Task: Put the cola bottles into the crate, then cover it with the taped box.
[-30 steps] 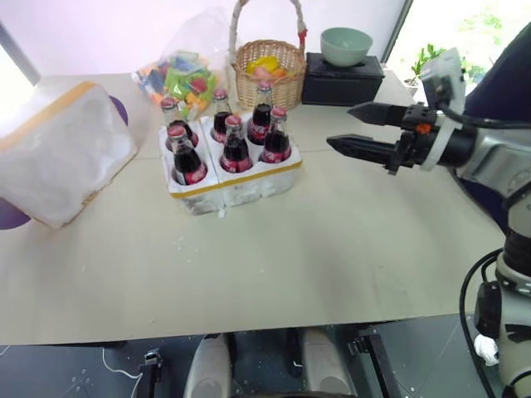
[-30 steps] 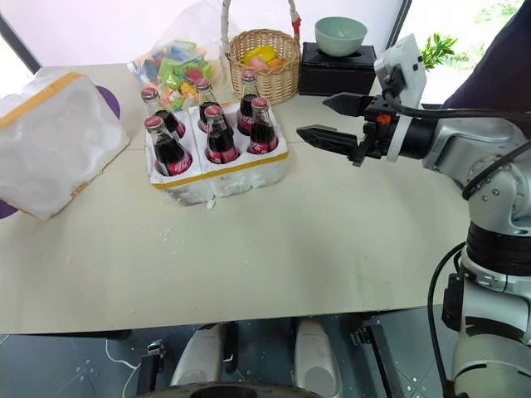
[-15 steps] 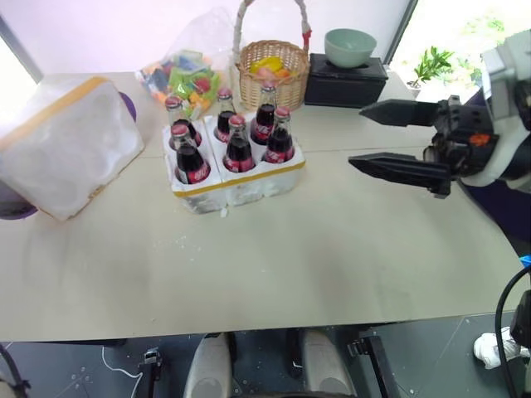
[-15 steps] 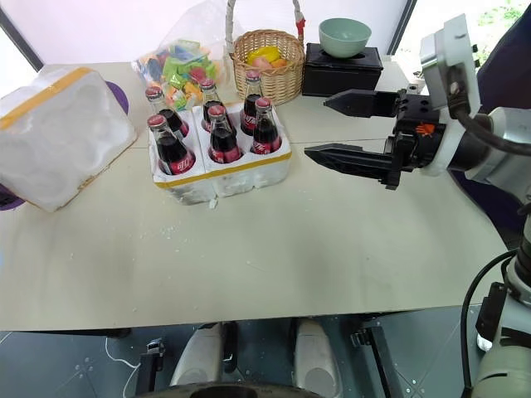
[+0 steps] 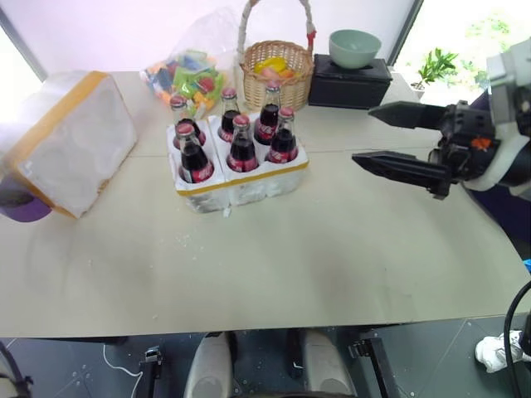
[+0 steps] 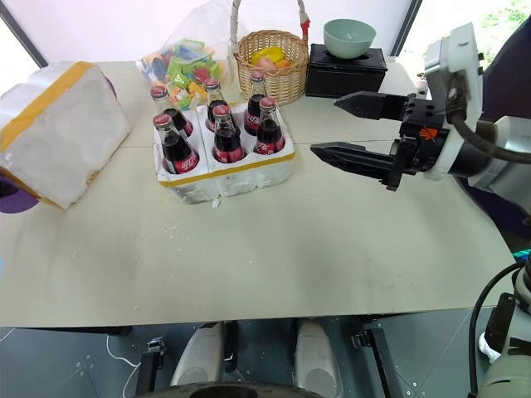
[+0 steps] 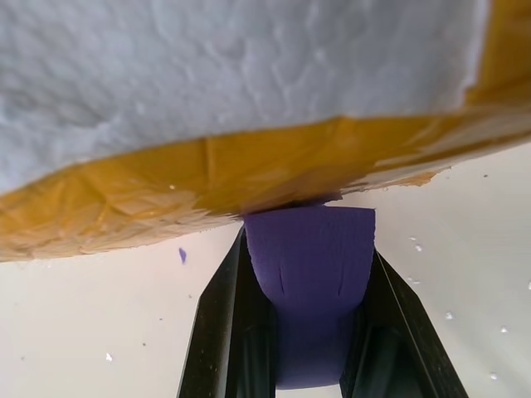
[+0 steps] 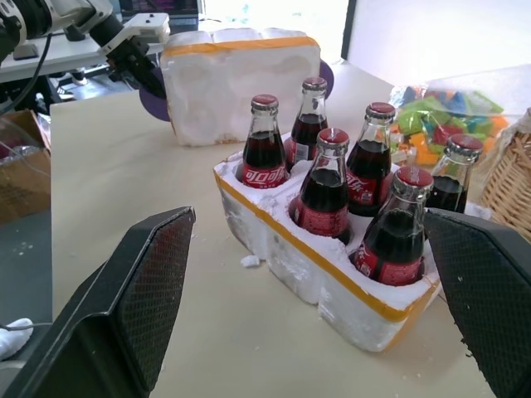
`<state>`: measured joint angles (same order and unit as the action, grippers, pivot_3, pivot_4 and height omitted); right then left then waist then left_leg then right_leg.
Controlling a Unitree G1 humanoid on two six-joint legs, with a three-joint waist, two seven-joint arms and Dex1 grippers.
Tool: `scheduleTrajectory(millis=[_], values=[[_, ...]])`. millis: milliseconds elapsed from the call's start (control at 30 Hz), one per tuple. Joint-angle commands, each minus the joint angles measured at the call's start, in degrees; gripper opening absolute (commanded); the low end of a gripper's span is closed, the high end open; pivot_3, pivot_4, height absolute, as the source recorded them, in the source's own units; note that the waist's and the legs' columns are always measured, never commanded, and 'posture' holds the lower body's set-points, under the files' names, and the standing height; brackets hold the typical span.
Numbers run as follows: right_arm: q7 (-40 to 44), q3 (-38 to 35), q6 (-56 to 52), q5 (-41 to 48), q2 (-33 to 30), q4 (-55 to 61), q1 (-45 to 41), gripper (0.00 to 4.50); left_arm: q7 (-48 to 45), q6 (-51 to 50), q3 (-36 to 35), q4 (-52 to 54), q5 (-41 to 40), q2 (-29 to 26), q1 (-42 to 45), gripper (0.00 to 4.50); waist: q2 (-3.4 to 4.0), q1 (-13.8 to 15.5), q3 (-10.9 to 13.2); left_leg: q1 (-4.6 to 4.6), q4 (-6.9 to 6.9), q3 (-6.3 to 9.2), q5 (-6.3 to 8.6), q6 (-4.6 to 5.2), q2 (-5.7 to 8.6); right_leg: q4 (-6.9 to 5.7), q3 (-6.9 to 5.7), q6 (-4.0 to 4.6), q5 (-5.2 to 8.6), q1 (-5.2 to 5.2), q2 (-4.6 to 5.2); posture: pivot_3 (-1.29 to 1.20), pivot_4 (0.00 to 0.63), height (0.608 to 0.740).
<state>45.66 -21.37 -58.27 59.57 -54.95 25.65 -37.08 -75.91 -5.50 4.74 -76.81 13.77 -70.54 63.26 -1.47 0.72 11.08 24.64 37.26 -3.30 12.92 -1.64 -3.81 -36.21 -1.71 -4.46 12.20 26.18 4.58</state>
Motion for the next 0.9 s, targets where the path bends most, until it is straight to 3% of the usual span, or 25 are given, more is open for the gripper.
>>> scheduleTrajectory(millis=[33, 167, 333, 400, 533, 633, 767, 900], values=[[0.96, -0.63, 1.69, -0.27, -1.21, 0.19, 1.47, 4.50, 2.52, 4.44, -2.36, 1.13, -1.43, -0.65, -0.17, 0.30, -0.02, 0.00, -0.01, 0.00, 0.00, 0.00, 0.00, 0.00, 0.00, 0.00, 0.00, 0.00, 0.00, 0.00, 0.00, 0.00, 0.150, 0.740], [4.81, -1.39, 4.31, -1.96, -3.19, 1.18, 6.25, 4.50, 11.50, 10.88, -5.37, 2.68, -3.44, 0.56, 0.67, 0.30, -0.09, 0.08, -0.02, 0.02, 0.03, 0.06, 0.00, 0.00, 0.00, -0.01, -0.02, -0.02, -0.01, -0.03, 0.00, 0.00, 0.150, 0.740], [1.62, -1.36, 5.83, -4.26, -2.08, 0.34, 8.61, 4.50, 27.86, 26.64, -8.36, 9.97, -4.42, 3.16, 1.93, 0.30, -0.12, 0.03, -0.03, 0.03, 0.13, 0.06, 0.00, 0.00, 0.00, -0.03, -0.02, -0.03, -0.03, -0.04, -0.01, 0.00, 0.150, 0.740], [0.84, -1.49, 5.74, -3.77, -1.53, 0.88, 9.53, 4.50, 29.71, 31.05, -8.23, 15.21, -4.49, 4.02, 1.24, 0.30, -0.18, 0.11, -0.05, 0.03, 0.14, 0.08, 0.00, 0.00, 0.00, -0.04, -0.02, -0.05, -0.04, -0.08, 0.00, 0.00, 0.150, 0.740], [-0.92, -1.10, 6.02, -3.82, -0.50, 1.62, 11.15, 4.50, 30.04, 28.29, -9.86, 34.30, -8.83, 7.69, -2.63, 0.30, -0.18, 0.06, -0.05, 0.03, 0.17, 0.07, 0.00, 0.00, 0.03, 0.00, 0.00, -0.10, -0.06, -0.16, 0.01, 0.00, 0.150, 0.740], [-2.40, -0.81, 6.03, -3.64, 0.47, 1.56, 11.38, 4.50, 31.64, 19.90, -9.90, 53.89, -8.51, 10.33, -7.67, 0.30, -0.18, -0.01, -0.05, -0.02, 0.18, 0.09, 0.00, 0.00, 0.03, -0.02, 0.02, -0.11, -0.07, -0.23, 0.00, 0.00, 0.150, 0.740], [-3.78, -0.72, 5.86, -3.25, 1.03, 1.42, 11.16, 4.50, 33.64, 12.00, -7.35, 69.25, -1.35, 11.26, -14.26, 0.30, -0.14, -0.61, -0.06, -0.13, 0.17, 0.09, -0.01, 0.01, 0.03, -0.03, 0.08, -0.14, -0.08, -0.26, -0.05, 0.00, 0.150, 0.740], [-6.63, -1.31, 5.56, -2.67, 2.31, 1.56, 11.01, 4.50, 39.12, 12.21, -3.14, 76.26, 12.03, 10.33, -22.04, 0.30, -0.14, -0.62, -0.06, -0.31, 0.09, 0.12, -0.01, 0.01, 0.02, -0.04, 0.08, -0.12, -0.07, -0.40, -0.11, 0.00, 0.150, 0.740]])
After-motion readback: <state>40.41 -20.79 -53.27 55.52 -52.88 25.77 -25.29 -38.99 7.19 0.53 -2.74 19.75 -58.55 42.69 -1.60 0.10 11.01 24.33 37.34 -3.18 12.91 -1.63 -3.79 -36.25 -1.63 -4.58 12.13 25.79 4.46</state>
